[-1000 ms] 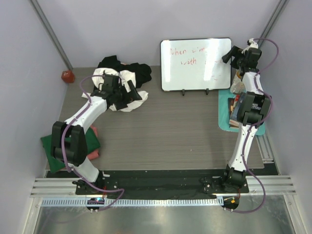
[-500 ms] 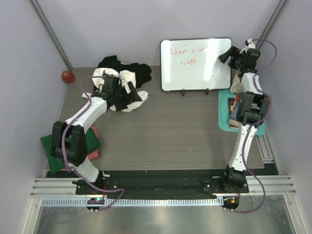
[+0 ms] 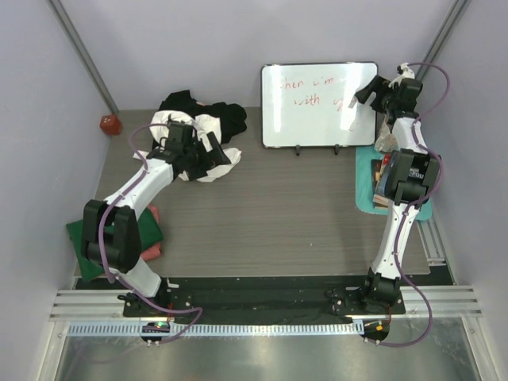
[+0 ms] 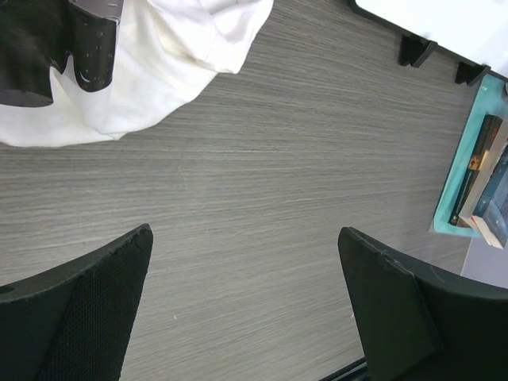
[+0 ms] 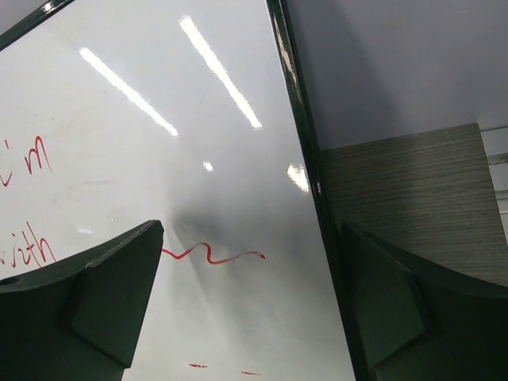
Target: Fold and stack the t-shirts
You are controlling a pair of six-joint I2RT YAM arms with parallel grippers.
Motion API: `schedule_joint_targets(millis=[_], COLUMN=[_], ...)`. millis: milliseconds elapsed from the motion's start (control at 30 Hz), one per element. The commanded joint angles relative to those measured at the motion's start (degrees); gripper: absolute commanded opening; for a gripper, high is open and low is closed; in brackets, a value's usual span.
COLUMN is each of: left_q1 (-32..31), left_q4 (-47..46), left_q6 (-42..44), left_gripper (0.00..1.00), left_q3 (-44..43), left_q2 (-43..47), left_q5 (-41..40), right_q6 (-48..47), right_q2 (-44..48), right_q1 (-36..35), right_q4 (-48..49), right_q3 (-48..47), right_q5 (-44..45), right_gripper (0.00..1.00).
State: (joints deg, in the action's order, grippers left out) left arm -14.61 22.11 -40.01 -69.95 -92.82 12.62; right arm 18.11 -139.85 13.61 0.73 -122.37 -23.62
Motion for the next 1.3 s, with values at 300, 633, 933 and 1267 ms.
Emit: schedule_joint_targets(millis=[300, 633, 933, 1267], left_q1=[-0.2, -0.2, -0.2, -3.4], left_q4=[-2.2, -2.2, -1.7, -3.9], left_q6=[0.8, 0.6, 0.6, -0.2], left_gripper=[1.00, 1.00, 1.00, 1.00], left_q3=[1.5, 1.4, 1.7, -0.1], left_q2=[1.7, 3.0, 4.4, 1.2], left_q5=[0.7, 0.4, -0.2, 4.2], right_q6=[-0.1, -2.1, -4.8, 6.1], right_q2=[10.6, 15.2, 31.5, 58.3], right_q1=[-0.9, -1.3, -1.2, -1.1], right_q4=[-2.9, -4.2, -7.8, -9.6], right_q3=[-3.9, -0.9, 14.8, 49.6], right_q5=[-0.9, 1.1, 12.4, 36.3], right_gripper=[0.99, 1.00, 1.00, 1.00])
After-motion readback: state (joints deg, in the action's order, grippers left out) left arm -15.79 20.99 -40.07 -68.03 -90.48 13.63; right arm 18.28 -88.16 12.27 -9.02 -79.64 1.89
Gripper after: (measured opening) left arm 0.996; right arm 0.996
